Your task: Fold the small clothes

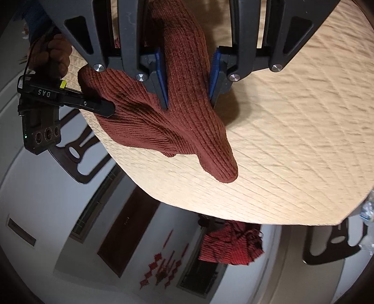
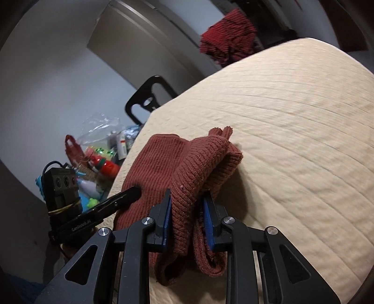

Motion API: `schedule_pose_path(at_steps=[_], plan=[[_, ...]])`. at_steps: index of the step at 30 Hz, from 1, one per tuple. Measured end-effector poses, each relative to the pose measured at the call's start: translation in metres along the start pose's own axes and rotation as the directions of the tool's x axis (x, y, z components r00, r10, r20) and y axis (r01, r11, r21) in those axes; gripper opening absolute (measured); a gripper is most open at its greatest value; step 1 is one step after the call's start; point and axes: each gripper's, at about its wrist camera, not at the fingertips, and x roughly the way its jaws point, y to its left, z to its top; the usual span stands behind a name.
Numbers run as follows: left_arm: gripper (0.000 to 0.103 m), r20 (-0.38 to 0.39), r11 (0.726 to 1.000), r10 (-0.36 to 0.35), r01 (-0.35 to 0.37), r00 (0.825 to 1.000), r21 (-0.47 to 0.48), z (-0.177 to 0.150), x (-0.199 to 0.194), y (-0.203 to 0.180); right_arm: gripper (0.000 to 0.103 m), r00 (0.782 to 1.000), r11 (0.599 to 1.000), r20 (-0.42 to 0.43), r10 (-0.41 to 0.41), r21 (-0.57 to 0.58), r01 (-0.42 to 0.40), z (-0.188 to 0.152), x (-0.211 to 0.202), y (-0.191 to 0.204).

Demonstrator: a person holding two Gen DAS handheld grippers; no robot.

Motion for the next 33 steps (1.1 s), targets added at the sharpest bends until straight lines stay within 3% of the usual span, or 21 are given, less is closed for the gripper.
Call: schedule_pose_path(at_steps=[13,20,27,30,33], plan=[[0.033,0.074,0.993,0.118,-0.115,0.99,-0.042,0.038,-0.034,0.102,0.024,0.993,0.986,-0.082,0.09,-0.135,-0.1,0.034,0.114,0.081],[0.033,0.081,0.987,0.154,-0.149,0.985,-0.068,0.039,-0.031,0.148,0.024,0.989,0.981,-0.106,0.103,-0.153,-0.118,0.04,0.159,0.089],[0.038,0.031,0.971,0.184,-0.176,0.982,-0.16,0.009,-0.019,0.187,0.027,0.986,0.993,-0.157,0.057,-0.097,-0.073,0.039,0.177,0.059],[0.039,0.045,0.97,0.185,-0.175,0.982,-0.168,0.005,-0.025,0.186,0.029,0.984,0.992,-0.176,0.017,-0.12,-0.039,0.037,0.174,0.06],[0.039,0.068,0.964,0.239,-0.229,0.969,-0.135,0.004,-0.039,0.178,0.029,0.987,0.985,-0.156,-0.036,-0.174,0.008,0.037,0.164,0.071]])
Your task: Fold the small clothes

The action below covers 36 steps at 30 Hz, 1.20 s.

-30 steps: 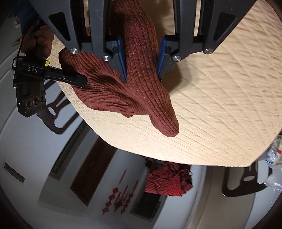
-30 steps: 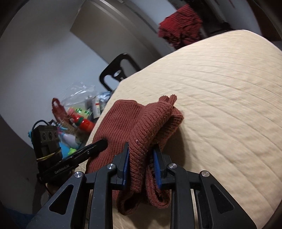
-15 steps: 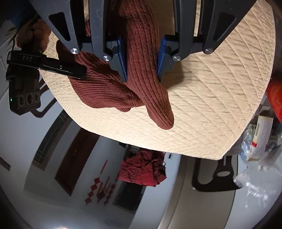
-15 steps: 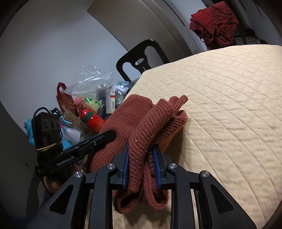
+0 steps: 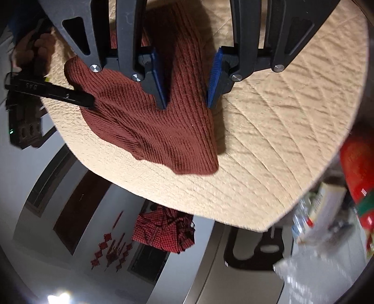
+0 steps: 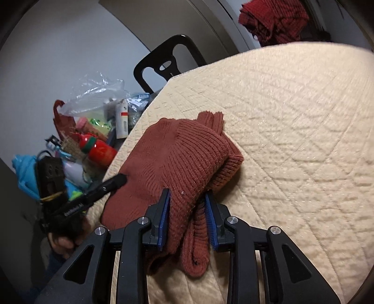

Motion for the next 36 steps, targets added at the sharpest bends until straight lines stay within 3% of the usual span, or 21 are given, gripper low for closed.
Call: schedule_pose_path(at_steps=[7,14,19,25,31,36], plan=[[0.038,0.06,0.997,-0.003,-0.002,0.998,0.076,-0.007,-0.032,-0.025,0.029,0.992,0.994,0.107,-0.06,-0.089,0.069,0.006,-0.018,0.019],[0.038,0.023,0.995,0.024,-0.026,0.999,0.092,-0.014,-0.009,-0.027,0.024,0.987,0.98,-0.001,-0.163,-0.116,0.162,0.015,0.026,0.008],[0.038,0.035,0.995,0.038,-0.041,0.999,0.086,-0.015,-0.026,-0.032,0.024,0.987,0.978,0.034,-0.155,-0.135,0.158,0.011,0.007,0.017],[0.038,0.037,0.996,0.056,-0.058,0.998,0.073,-0.036,-0.044,-0.038,0.024,0.992,0.962,0.046,-0.114,-0.245,0.121,-0.026,-0.028,0.048],[0.038,0.009,0.996,0.074,-0.074,0.997,0.058,-0.047,-0.029,-0.038,0.022,0.977,0.939,-0.011,-0.211,-0.279,0.2,-0.037,0.0,0.04],[0.038,0.005,0.994,0.086,-0.086,0.996,0.066,-0.046,-0.027,-0.038,0.022,0.978,0.945,-0.004,-0.207,-0.258,0.199,-0.04,-0.002,0.034]])
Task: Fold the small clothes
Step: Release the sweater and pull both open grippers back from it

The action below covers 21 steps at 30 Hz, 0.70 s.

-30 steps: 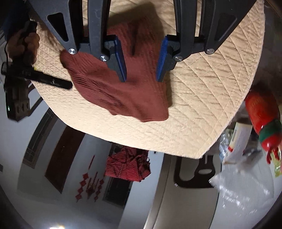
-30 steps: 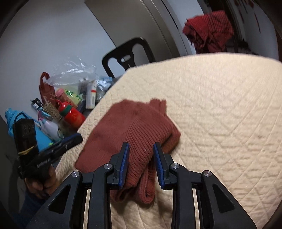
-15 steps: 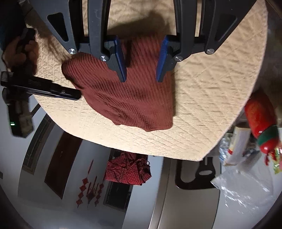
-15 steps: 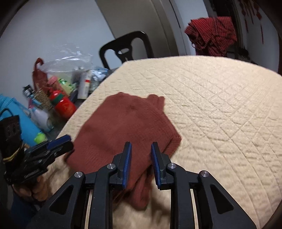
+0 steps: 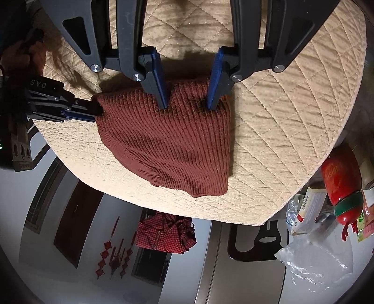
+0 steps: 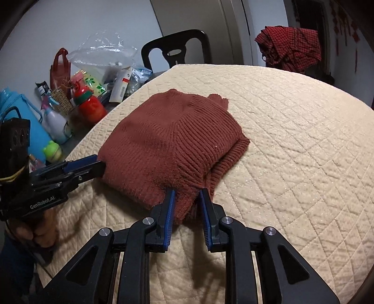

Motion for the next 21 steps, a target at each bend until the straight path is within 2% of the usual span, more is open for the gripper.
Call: schedule_pose_path(at_steps=[10,12,13,14,16,21], plan=[[0.038,-0.013,0.999,0.04,-0.04,0.999,-0.008,-0.013,-0.026,-0.009,0.022,1.0,1.0,0.012,-0.02,-0.009,0.02,-0.021,-0.036,0.009],[0.04,-0.013,0.998,0.058,-0.058,0.998,-0.001,-0.017,-0.03,-0.013,0.022,0.999,0.999,0.011,-0.032,-0.018,0.032,-0.028,-0.043,0.012],[0.045,-0.013,0.998,0.07,-0.07,0.997,0.003,-0.02,-0.032,-0.015,0.023,0.999,0.999,0.013,-0.039,-0.024,0.039,-0.031,-0.045,0.013],[0.05,-0.014,0.997,0.082,-0.082,0.997,0.008,-0.021,-0.034,-0.017,0.026,0.999,0.999,0.015,-0.045,-0.028,0.045,-0.034,-0.048,0.014],[0.052,-0.01,0.995,0.099,-0.099,0.995,0.019,-0.025,-0.037,-0.02,0.035,0.998,0.997,0.015,-0.06,-0.037,0.06,-0.04,-0.052,0.017],[0.053,-0.017,0.993,0.115,-0.115,0.993,0.021,-0.029,-0.037,-0.024,0.036,0.996,0.994,0.01,-0.091,-0.052,0.091,-0.049,-0.053,0.021]])
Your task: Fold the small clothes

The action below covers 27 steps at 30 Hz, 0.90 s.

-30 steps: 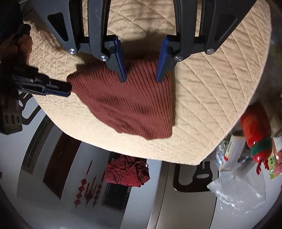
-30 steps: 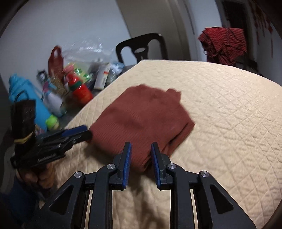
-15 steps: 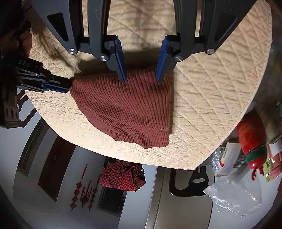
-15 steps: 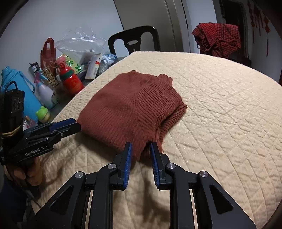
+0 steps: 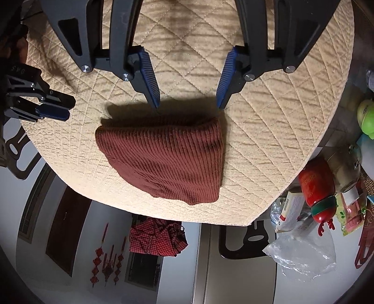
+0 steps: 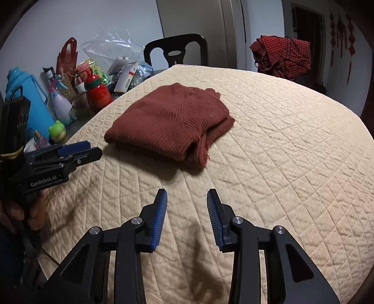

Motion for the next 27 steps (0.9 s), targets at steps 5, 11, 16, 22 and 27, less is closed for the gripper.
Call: schedule_pose_path(at_steps=[5,11,16,22,27], plan=[[0.053,-0.026,0.999,0.034,-0.033,0.999,0.013,-0.003,0.009,0.002,0.036,1.0,1.0,-0.02,-0.022,-0.004,0.022,-0.003,0.009,-0.001],[0.054,-0.059,0.999,0.053,-0.053,0.997,-0.005,-0.006,0.018,0.011,0.036,0.998,0.998,-0.041,-0.057,-0.008,0.057,-0.002,0.019,-0.001],[0.056,-0.086,0.999,0.052,-0.053,0.995,-0.009,-0.006,0.025,0.014,0.038,0.995,0.997,-0.054,-0.079,-0.021,0.078,-0.004,0.026,0.0],[0.062,-0.102,0.997,0.067,-0.064,0.993,0.04,-0.006,0.03,0.008,0.043,0.997,0.998,-0.052,-0.062,-0.02,0.061,-0.006,0.025,0.0],[0.063,-0.106,0.996,0.074,-0.068,0.992,0.058,-0.006,0.03,0.006,0.043,0.997,0.998,-0.052,-0.064,-0.022,0.063,-0.006,0.025,-0.002]])
